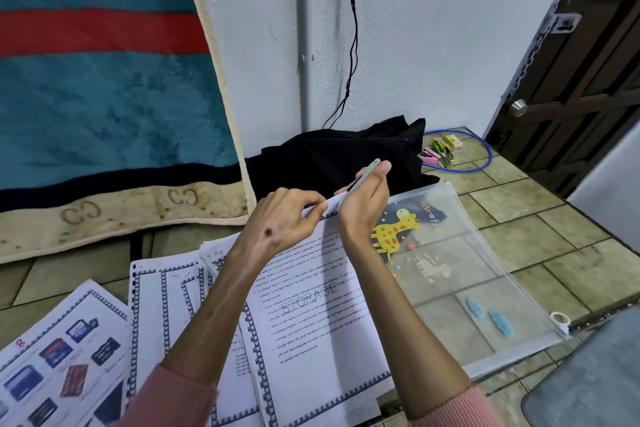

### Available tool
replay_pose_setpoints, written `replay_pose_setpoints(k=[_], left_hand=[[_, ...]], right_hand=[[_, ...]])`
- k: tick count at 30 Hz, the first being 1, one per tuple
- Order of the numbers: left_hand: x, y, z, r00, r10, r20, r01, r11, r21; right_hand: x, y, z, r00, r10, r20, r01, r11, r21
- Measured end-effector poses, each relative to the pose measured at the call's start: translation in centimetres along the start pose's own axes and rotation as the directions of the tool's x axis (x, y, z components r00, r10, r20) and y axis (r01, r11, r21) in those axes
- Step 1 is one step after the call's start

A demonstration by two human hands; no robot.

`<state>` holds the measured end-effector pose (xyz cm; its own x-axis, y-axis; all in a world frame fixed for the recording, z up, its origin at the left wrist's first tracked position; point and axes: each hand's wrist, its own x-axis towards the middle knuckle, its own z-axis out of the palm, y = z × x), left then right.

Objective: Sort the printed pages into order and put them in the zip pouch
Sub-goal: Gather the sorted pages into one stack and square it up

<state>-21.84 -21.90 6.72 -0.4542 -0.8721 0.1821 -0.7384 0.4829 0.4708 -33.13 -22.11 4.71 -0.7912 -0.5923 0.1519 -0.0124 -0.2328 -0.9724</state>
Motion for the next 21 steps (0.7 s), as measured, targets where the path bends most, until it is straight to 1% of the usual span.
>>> replay_pose_setpoints(k=[4,5,6,7,8,9,10,11,12,13,14,15,17,18,19,20,21], left_hand=[[-0.8,-0.3,0.1,1.0,0.017,0.021,-0.018,1.0,0.025],[-1.4,-0.7,-0.1,1.0,0.028,-0.003,-0.027,0.998,0.062],[-2.2,-1.3,-0.3,0.995,0.048,-0.082,-0.039,0.993,0.107],[-3.2,-2.1,-0.5,0.973,0.068,-0.219,-0.04,0.991,0.131],[-4.3,-3.0,-0.5,0.921,0.027,-0.388,-0.01,0.999,0.047],[-5.7,-3.8,-0.2,0.854,-0.124,-0.505,0.043,0.985,-0.168],[-7.2,-4.4,0.3,0.8,-0.342,-0.492,0.098,0.885,-0.456],[-8.4,-4.9,1.1,0.778,-0.512,-0.364,0.142,0.708,-0.692],[-9.2,-5.5,2.2,0.793,-0.576,-0.197,0.193,0.545,-0.816],[-9.7,-6.0,3.3,0.811,-0.582,-0.057,0.268,0.457,-0.848],[-10.2,-6.2,4.3,0.82,-0.571,0.029,0.328,0.429,-0.842],[-10.6,-6.0,5.0,0.819,-0.571,0.061,0.359,0.427,-0.83],[-10.9,-6.3,5.4,0.807,-0.587,0.064,0.374,0.424,-0.825],[-11.0,-6.7,5.3,0.799,-0.598,0.065,0.372,0.406,-0.835],[-11.2,-7.1,4.9,0.789,-0.612,0.063,0.367,0.385,-0.847],[-11.4,-7.7,4.5,0.782,-0.62,0.065,0.358,0.361,-0.861],[-11.7,-8.2,3.9,0.769,-0.635,0.073,0.347,0.319,-0.882]], right_hand=[[0.1,0.2,0.3,0.998,-0.046,0.036,0.045,0.999,0.015],[0.2,0.2,0.3,0.999,-0.043,0.034,0.042,0.999,0.017],[0.4,0.2,0.3,0.999,-0.032,0.027,0.031,0.999,0.022],[0.8,0.0,0.3,1.0,-0.017,0.015,0.017,0.999,0.03],[1.2,0.0,0.2,1.0,0.004,0.002,-0.004,0.999,0.035],[1.7,-0.1,0.2,0.999,0.034,-0.011,-0.033,0.999,0.037],[2.2,-0.2,0.1,0.997,0.075,-0.023,-0.074,0.996,0.046],[2.6,-0.3,0.1,0.993,0.113,-0.03,-0.111,0.992,0.063],[2.9,-0.3,0.0,0.99,0.14,-0.034,-0.137,0.987,0.085],[3.0,-0.4,0.0,0.987,0.157,-0.034,-0.153,0.983,0.098],[2.9,-0.5,-0.1,0.984,0.178,-0.032,-0.174,0.98,0.097],[2.9,-0.7,-0.2,0.979,0.205,-0.01,-0.204,0.976,0.081],[3.3,-1.1,-0.5,0.947,0.31,0.088,-0.318,0.942,0.109],[3.5,-1.3,-0.7,0.919,0.365,0.145,-0.387,0.906,0.173],[3.8,-1.5,-1.1,0.903,0.39,0.182,-0.425,0.874,0.237],[4.1,-1.3,-1.6,0.908,0.373,0.192,-0.414,0.869,0.272],[4.2,-0.8,-2.2,0.933,0.306,0.19,-0.344,0.913,0.218]])
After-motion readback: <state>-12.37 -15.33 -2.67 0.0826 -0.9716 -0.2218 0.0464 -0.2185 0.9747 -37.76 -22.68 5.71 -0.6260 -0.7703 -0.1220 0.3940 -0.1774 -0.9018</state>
